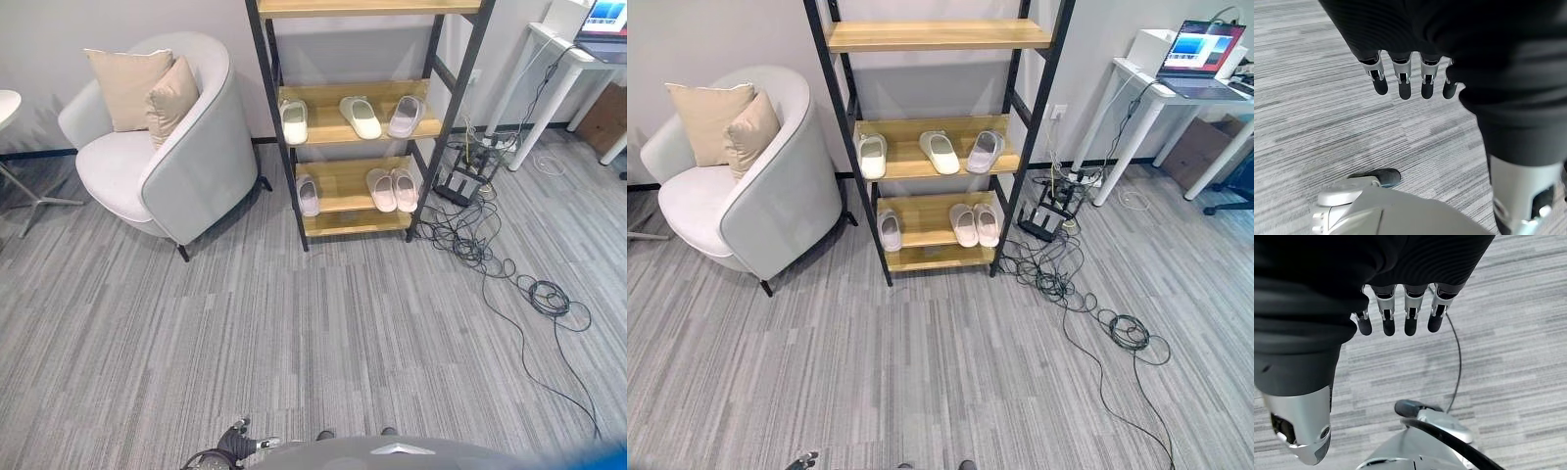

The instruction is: Arrange the slippers neatly on the shoe rack.

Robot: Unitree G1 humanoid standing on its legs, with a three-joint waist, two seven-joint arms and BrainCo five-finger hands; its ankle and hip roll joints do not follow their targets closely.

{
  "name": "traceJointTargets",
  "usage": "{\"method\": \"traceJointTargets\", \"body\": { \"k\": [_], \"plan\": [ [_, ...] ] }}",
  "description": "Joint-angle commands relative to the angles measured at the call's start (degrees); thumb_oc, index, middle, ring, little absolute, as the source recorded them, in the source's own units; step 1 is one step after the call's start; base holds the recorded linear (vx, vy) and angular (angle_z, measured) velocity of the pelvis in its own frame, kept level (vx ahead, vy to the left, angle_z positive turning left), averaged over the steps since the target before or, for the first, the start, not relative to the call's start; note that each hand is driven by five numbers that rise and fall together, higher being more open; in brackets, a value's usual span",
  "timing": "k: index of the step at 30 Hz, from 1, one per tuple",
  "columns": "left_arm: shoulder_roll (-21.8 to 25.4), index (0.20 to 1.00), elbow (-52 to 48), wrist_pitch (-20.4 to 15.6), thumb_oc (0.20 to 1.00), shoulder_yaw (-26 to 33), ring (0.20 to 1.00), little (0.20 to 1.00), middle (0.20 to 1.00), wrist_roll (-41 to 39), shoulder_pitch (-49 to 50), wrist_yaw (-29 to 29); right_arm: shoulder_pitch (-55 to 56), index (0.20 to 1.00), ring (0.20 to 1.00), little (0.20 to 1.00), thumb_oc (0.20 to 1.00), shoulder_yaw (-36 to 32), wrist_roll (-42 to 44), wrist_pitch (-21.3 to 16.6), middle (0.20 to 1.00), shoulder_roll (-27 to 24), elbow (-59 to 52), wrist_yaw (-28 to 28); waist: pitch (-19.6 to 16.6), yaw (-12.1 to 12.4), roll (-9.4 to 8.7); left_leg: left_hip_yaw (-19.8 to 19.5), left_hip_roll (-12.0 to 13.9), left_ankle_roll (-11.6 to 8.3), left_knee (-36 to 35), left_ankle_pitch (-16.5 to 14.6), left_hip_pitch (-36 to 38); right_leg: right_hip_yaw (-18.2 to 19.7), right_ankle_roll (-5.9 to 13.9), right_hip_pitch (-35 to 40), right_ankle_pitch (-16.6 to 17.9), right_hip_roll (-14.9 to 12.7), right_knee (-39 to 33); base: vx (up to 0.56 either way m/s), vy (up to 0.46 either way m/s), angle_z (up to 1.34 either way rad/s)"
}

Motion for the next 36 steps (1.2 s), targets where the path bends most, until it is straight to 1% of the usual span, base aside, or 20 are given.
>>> {"method": "traceJointTargets", "body": {
  "k": [1, 6, 8, 9, 10, 11, 12, 13, 15, 18, 19, 20, 21, 22, 23, 24, 26, 28, 32, 36],
  "plan": [
    [1.1, 1.0, 2.9, -0.9, 1.0, 3.8, 1.0, 1.0, 1.0, 1.9, -1.8, 1.2, -1.8, 1.0, 1.0, 1.0, 1.0, 1.2, -2.1, 0.3, 1.0, -1.8, -0.2, -0.4, 0.2, 0.0, -2.16, -2.8, 1.6, -2.85, -0.3, -0.4, -2.7, -0.7, 4.76, 3.2, -3.2, -3.2, 0.6, -0.01, -0.039, -0.02],
    [-1.1, 1.0, 2.3, -0.7, 1.0, 0.5, 1.0, 1.0, 1.0, 1.1, -3.6, 0.9, -3.5, 1.0, 1.0, 1.0, 1.0, 2.9, -2.2, 0.2, 1.0, -1.1, -2.1, -1.5, 1.9, -1.0, -1.79, -2.4, 2.6, -3.66, -0.3, 0.0, -3.2, -0.8, 4.1, 2.9, -3.6, -2.4, 0.8, 0.01, -0.136, -0.01],
    [-0.8, 1.0, 1.8, -0.7, 1.0, -0.4, 1.0, 1.0, 1.0, 1.1, -4.4, 1.4, -4.0, 1.0, 1.0, 1.0, 1.0, 3.3, -1.9, -0.6, 1.0, -1.1, -3.9, -2.4, 3.6, -1.4, -1.69, -2.8, 3.9, -4.47, 0.8, -0.2, -4.1, -1.1, 2.91, 1.1, -5.5, -1.6, 4.4, 0.02, -0.221, 0.02],
    [-0.5, 1.0, 1.3, -0.9, 1.0, -1.2, 1.0, 1.0, 1.0, 1.9, -4.7, 1.5, -4.3, 1.0, 1.0, 1.0, 1.0, 3.7, -2.6, -0.8, 1.0, -1.4, -4.5, -2.7, 4.6, -1.6, -1.83, -2.5, 4.5, -5.05, 4.0, -1.1, -5.6, -0.9, 2.36, 0.0, -6.4, -1.1, 6.5, 0.02, -0.272, 0.11],
    [0.8, 1.0, -0.8, -1.4, 1.0, -3.3, 1.0, 1.0, 1.0, 4.0, -5.6, 1.7, -5.3, 1.0, 1.0, 1.0, 1.0, 5.9, -5.1, -1.2, 1.0, -2.3, -5.5, -2.9, 7.0, -1.2, -2.35, -0.6, 5.2, -6.21, 13.4, -0.4, -10.5, -1.1, 1.32, 0.1, -7.3, -1.0, 7.4, 0.02, -0.244, 0.24],
    [1.7, 1.0, -2.3, -1.6, 1.0, -3.8, 1.0, 1.0, 1.0, 4.9, -6.7, 2.6, -6.1, 1.0, 1.0, 1.0, 1.0, 7.0, -6.2, -1.3, 1.0, -2.8, -6.1, -3.2, 8.5, -1.1, -2.49, 2.7, 5.7, -5.78, 20.5, 1.1, -14.5, -1.9, 0.74, 0.5, -7.4, -1.0, 7.5, 0.08, -0.189, 0.53],
    [1.9, 1.0, -2.9, -1.7, 1.0, -3.2, 1.0, 1.0, 1.0, 4.6, -7.1, 3.3, -6.3, 1.0, 1.0, 1.0, 1.0, 7.1, -6.4, -1.1, 1.0, -3.4, -6.0, -3.3, 8.9, -1.0, -2.49, 7.2, 5.5, -4.39, 22.0, 0.0, -18.0, -2.9, 0.66, 1.7, -8.1, -1.5, 7.0, 0.26, -0.021, 0.84],
    [2.0, 1.0, -2.5, -1.4, 1.0, -2.6, 1.0, 1.0, 1.0, 5.1, -6.4, 3.4, -6.5, 1.0, 1.0, 1.0, 1.0, 6.4, -5.7, -1.1, 1.0, -3.6, -5.6, -3.3, 7.9, 0.5, -2.62, 10.4, 2.7, -3.79, 17.6, 0.4, -21.4, -3.5, 1.51, 3.6, -9.1, -1.1, 6.3, 0.47, 0.192, 0.72],
    [1.8, 1.0, 2.0, -0.3, 1.0, -1.0, 1.0, 1.0, 1.0, 6.0, -4.6, 3.2, -7.5, 1.0, 1.0, 1.0, 1.0, 7.0, -6.5, -1.2, 1.0, -1.6, -6.6, -3.3, 5.5, 1.3, -4.12, 8.6, 1.3, -2.7, 11.8, 0.6, -16.5, -2.4, 3.06, 4.2, -9.5, -1.6, 9.7, 0.58, 0.396, -0.13],
    [3.0, 1.0, 1.8, -0.1, 1.0, 0.6, 1.0, 1.0, 1.0, 4.2, -4.8, 2.8, -7.4, 1.0, 1.0, 1.0, 1.0, 8.6, -7.4, -1.0, 1.0, 1.0, -8.1, -2.2, 5.0, 1.5, -5.74, 8.3, 0.2, 0.0, 11.6, -2.5, -13.0, -1.4, 6.39, 1.9, -6.0, -3.9, 17.4, 0.35, 0.379, -1.16],
    [3.9, 1.0, 1.1, -0.2, 1.0, 0.6, 1.0, 1.0, 1.0, 4.0, -5.5, 3.3, -7.1, 1.0, 1.0, 1.0, 1.0, 8.1, -7.3, -0.8, 1.0, 1.5, -8.7, -2.0, 5.6, 1.1, -5.81, 8.0, -0.7, 1.7, 12.9, -4.3, -12.1, -1.5, 9.34, -2.0, 1.5, -6.6, 26.8, 0.25, 0.395, 0.45],
    [4.6, 1.0, 0.3, -0.1, 1.0, 0.8, 1.0, 1.0, 1.0, 3.1, -6.4, 3.8, -7.1, 1.0, 1.0, 1.0, 1.0, 7.7, -7.0, -0.7, 1.0, 1.6, -8.6, -2.1, 6.7, 0.5, -4.78, 7.2, -0.1, 2.57, 13.6, -4.9, -11.4, -1.4, 9.83, -4.4, 5.7, -7.5, 33.7, 0.28, 0.364, 0.91],
    [5.2, 1.0, 0.3, -0.1, 1.0, 1.2, 1.0, 1.0, 1.0, 2.9, -7.1, 4.1, -6.4, 1.0, 1.0, 1.0, 1.0, 7.2, -6.8, -0.7, 1.0, 1.9, -8.4, -2.0, 7.1, -0.1, -3.55, 5.4, 0.7, 2.9, 13.5, -5.6, -9.8, -1.4, 8.76, -7.8, 4.3, -7.9, 37.6, 0.37, 0.161, 0.47],
    [5.8, 1.0, 1.1, -0.3, 1.0, 1.4, 1.0, 1.0, 1.0, 3.4, -7.8, 4.7, -5.9, 1.0, 1.0, 1.0, 1.0, 7.5, -7.0, -0.8, 1.0, 2.3, -8.7, -2.1, 7.5, -1.3, -3.44, 4.1, 0.9, 2.36, 12.5, -6.6, -7.1, -1.2, 7.12, -9.8, 1.0, -8.5, 31.0, 0.44, 0.005, 0.3],
    [5.6, 1.0, 2.0, -0.7, 1.0, 1.4, 1.0, 1.0, 1.0, 4.2, -7.6, 5.0, -6.9, 1.0, 1.0, 1.0, 1.0, 7.8, -6.1, -1.5, 1.0, 1.6, -8.5, -1.8, 7.7, -1.6, -3.9, 2.6, 0.3, 1.73, 12.1, -7.3, -6.1, -0.2, 6.97, -9.9, -0.1, -8.3, 22.8, 0.54, -0.141, 0.66],
    [4.6, 1.0, 3.6, -0.2, 1.0, 1.5, 1.0, 1.0, 1.0, 4.3, -8.0, 5.2, -6.9, 1.0, 1.0, 1.0, 1.0, 8.0, -6.7, -1.2, 1.0, 1.5, -7.8, -1.9, 7.2, -3.2, -3.88, 0.4, 0.1, 0.95, 9.8, -8.0, -3.1, 4.0, 7.37, -11.2, 0.2, -5.5, 15.1, 0.41, -0.154, 1.1],
    [3.7, 1.0, 4.2, -0.3, 1.0, 1.2, 1.0, 1.0, 1.0, 4.1, -8.0, 4.6, -7.1, 1.0, 1.0, 1.0, 1.0, 8.1, -6.7, -1.1, 1.0, 1.1, -7.0, -2.1, 6.3, -3.4, -4.35, -2.0, -0.1, 0.11, 10.1, -8.8, -2.3, 6.3, 7.18, -9.9, -0.2, -3.8, 12.5, 0.29, -0.155, 1.15],
    [3.4, 1.0, 4.0, -0.5, 1.0, 1.0, 1.0, 1.0, 1.0, 4.0, -7.9, 4.7, -7.7, 1.0, 1.0, 1.0, 1.0, 8.3, -6.7, -1.2, 1.0, 0.9, -7.0, -2.1, 5.9, -3.1, -4.49, -3.7, 0.3, -0.77, 10.4, -8.0, -2.5, 6.1, 6.22, -9.0, -0.9, -2.9, 11.9, 0.15, -0.184, 1.26],
    [2.9, 1.0, 3.3, -0.7, 1.0, 0.8, 1.0, 1.0, 1.0, 3.5, -7.9, 4.8, -8.4, 1.0, 1.0, 1.0, 1.0, 9.2, -6.7, -1.9, 1.0, 0.5, -7.7, -2.0, 5.0, -2.3, -4.47, -6.2, 2.0, -2.27, 8.8, -6.8, -2.5, 3.1, 4.75, -7.3, -2.2, -1.8, 10.3, 0.07, -0.162, 0.49],
    [2.1, 1.0, 1.8, -1.0, 1.0, -1.3, 1.0, 1.0, 1.0, 4.1, -9.6, 6.5, -10.8, 1.0, 1.0, 1.0, 1.0, 10.0, -6.6, -3.3, 1.0, -0.5, -10.0, -3.5, 5.7, -0.9, -4.5, -9.3, 4.1, -4.86, 8.2, -4.3, -5.1, -2.8, 2.56, -6.4, -5.2, -1.2, 9.9, -0.03, -0.178, 0.33]
  ]
}}
